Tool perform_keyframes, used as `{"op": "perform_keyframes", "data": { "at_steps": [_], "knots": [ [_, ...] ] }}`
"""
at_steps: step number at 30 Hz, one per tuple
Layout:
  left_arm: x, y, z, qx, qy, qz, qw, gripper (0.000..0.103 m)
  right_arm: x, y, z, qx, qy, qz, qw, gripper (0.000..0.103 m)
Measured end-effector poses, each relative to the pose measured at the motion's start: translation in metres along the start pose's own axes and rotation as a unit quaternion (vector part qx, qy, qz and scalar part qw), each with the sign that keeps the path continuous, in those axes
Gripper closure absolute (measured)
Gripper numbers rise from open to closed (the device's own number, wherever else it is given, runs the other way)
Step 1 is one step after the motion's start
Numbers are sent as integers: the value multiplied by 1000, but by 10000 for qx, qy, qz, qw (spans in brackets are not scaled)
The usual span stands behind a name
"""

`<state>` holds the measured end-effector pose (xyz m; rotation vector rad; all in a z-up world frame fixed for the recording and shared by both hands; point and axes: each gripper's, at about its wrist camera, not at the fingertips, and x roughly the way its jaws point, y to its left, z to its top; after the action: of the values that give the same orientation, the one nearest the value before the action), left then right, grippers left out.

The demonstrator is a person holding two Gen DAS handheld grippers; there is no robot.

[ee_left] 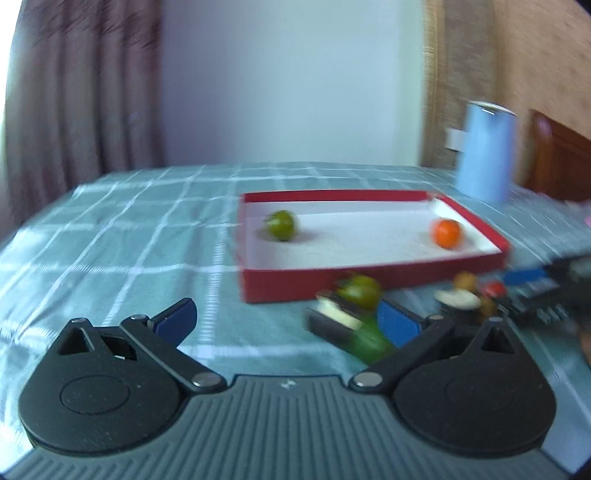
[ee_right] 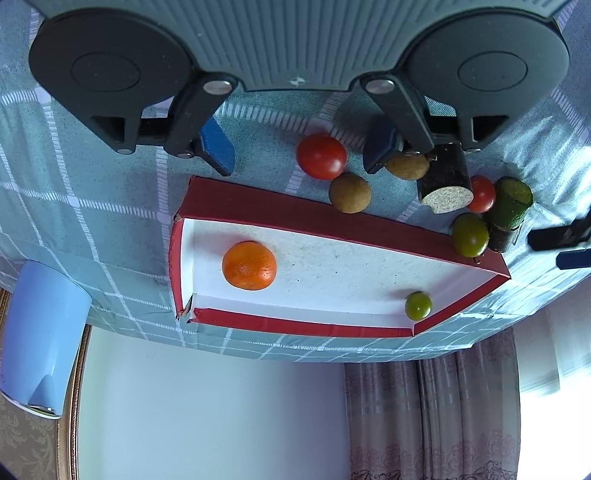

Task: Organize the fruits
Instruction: 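Withdraw both tools from the tray back toward the remaining fruits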

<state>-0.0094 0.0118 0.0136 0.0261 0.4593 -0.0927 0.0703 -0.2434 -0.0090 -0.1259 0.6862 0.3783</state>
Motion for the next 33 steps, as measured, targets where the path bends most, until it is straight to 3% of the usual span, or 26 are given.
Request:
{"op": "perform_keyframes", "data": {
  "at_steps": [3,5,6,11,16,18,25,30,33],
  "knots": [
    [-6,-25,-4,532,-84,-157,9984,1,0,0,0,-1,-1,-2,10000,26],
    [-2,-41,-6,809,122,-315,9961,21,0,0,0,-3,-1,-2,10000,26],
    [1,-47,-7,879,218,-398,9951,22,0,0,0,-3,-1,-2,10000,26],
    [6,-65,-15,1123,300,-454,9922,22,0,0,0,-4,-2,-4,10000,26],
    [9,-65,-12,884,465,-757,9921,24,0,0,0,-3,-3,-4,10000,26],
    [7,-71,-14,1068,395,-764,9906,24,0,0,0,0,-3,0,10000,25],
    [17,-65,-9,885,494,-810,9916,15,0,1,-1,-5,-4,-4,10000,24],
    [34,-49,2,663,743,-1110,9888,11,1,0,-1,-1,-1,-13,10000,22],
    [31,-44,1,854,686,-1474,9830,11,1,0,-1,3,-4,-10,10000,22]
  ]
}}
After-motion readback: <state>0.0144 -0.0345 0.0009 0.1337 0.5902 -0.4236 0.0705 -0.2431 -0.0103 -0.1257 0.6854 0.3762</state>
